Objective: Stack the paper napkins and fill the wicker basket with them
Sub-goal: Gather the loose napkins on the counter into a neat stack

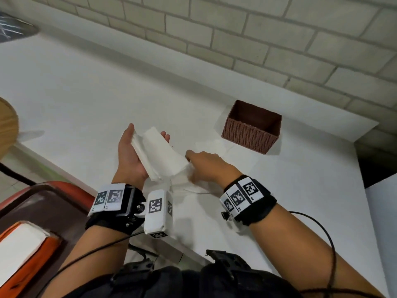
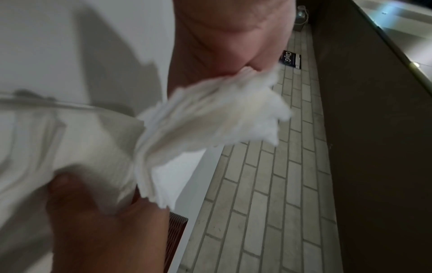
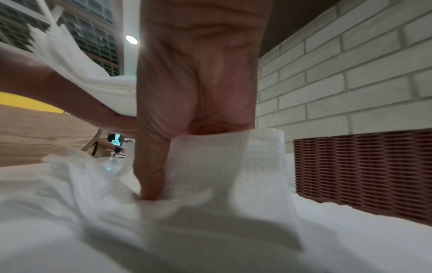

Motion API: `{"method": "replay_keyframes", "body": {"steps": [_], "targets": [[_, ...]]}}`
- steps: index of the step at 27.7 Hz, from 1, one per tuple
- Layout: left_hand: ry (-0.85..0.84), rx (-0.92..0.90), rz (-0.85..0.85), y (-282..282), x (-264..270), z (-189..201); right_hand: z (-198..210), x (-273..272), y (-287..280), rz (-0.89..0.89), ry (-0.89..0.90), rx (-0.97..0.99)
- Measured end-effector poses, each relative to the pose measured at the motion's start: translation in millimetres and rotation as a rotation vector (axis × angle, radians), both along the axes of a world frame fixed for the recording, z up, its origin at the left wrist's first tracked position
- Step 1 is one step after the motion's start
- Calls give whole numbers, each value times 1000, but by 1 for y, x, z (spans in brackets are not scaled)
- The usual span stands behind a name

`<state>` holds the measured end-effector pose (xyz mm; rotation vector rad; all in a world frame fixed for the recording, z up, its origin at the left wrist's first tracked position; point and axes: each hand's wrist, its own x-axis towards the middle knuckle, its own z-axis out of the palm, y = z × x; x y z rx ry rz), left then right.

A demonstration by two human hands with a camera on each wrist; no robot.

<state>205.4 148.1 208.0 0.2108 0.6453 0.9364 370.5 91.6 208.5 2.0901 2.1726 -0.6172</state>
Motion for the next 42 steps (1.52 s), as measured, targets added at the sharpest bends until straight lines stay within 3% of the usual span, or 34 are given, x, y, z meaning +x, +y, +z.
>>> {"method": "replay_keyframes", "body": {"steps": [4,7,9,11,14,20,24,28,32,36,42], "targets": [[-37,14,-1,0,8,0,15,24,-2,-81,-3,-91],[-34,26,-6,-1,11,-3,46,53,-4,-200,-14,-29],[-38,23,-37,-3,16,-3,69,66,-8,-280,169,117],[-49,29,-92,-7,25,-4,88,67,-13,-389,478,275],[-39,98,-163,-17,45,-3,91,48,-17,-521,840,323],[-4,141,-261,-27,67,2,45,19,-16,-456,565,175],[-34,155,-255,-27,68,-5,35,5,-18,-509,470,205],[-80,136,-280,-33,72,-14,30,-3,-17,-529,243,130],[-69,69,-223,-32,62,-22,44,42,-8,-725,173,112],[-24,71,-212,-27,51,-24,23,95,-11,-797,7,16],[-3,68,-173,-24,46,-23,-13,110,-7,-951,104,-8]]}}
